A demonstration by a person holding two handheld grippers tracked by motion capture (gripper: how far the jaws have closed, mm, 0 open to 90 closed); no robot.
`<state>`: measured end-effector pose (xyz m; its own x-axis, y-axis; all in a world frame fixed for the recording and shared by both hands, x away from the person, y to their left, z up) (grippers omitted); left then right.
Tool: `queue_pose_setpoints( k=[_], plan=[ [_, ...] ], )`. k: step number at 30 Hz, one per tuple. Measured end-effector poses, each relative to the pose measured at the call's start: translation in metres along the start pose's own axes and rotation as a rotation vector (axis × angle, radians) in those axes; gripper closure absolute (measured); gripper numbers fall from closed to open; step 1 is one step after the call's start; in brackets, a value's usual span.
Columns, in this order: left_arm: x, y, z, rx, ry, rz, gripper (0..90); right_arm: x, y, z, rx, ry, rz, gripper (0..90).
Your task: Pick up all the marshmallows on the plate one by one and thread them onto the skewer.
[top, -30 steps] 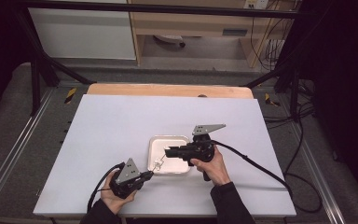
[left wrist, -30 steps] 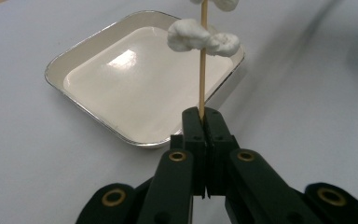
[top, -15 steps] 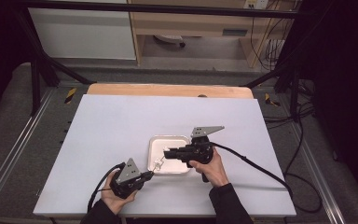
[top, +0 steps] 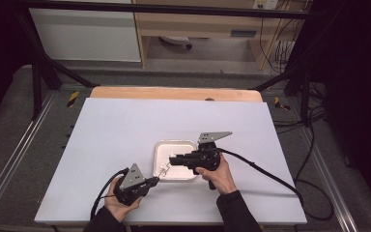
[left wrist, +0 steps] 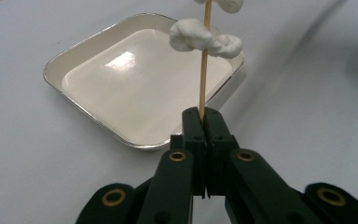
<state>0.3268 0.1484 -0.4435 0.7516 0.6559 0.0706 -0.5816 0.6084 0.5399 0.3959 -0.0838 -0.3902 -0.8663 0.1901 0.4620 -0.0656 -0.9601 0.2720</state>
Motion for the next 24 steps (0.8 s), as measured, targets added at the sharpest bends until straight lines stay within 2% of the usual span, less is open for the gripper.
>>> queue_pose_setpoints(
  k=[9, 14, 16, 24],
  plan=[
    [-0.0002, -0.0009, -0.0006, 0.002, 0.001, -0.002, 89.5, -0.0005, -0.0033, -0.0022, -0.005, 0.003, 0.010, 84.4],
    [0.0003, 0.0002, -0.0007, -0.001, -0.002, -0.002, 89.5, 0.0000, -0.0037, -0.0039, 0.001, 0.009, -0.001, 84.5],
    [-0.0004, 0.0004, -0.0004, 0.001, -0.005, -0.001, 89.5, 0.0004, -0.0040, -0.0035, -0.013, 0.008, 0.006, 84.6],
    [-0.0015, -0.0007, -0.0015, 0.011, -0.009, -0.003, 89.5, -0.0001, -0.0056, -0.0056, 0.008, 0.013, 0.006, 84.7]
  ],
)
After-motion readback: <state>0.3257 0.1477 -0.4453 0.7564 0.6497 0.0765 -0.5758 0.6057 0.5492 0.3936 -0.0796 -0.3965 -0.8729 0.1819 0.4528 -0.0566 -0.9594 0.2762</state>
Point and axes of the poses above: each handheld gripper's, and its own axes: y roughly backward along the jaws, z roughly out of its top, x roughly to its left, the point moved 2 cm from there along -y, roughly forward along the jaws, and after that the axes turned 6 degrees about z, right-handed, at the moved point
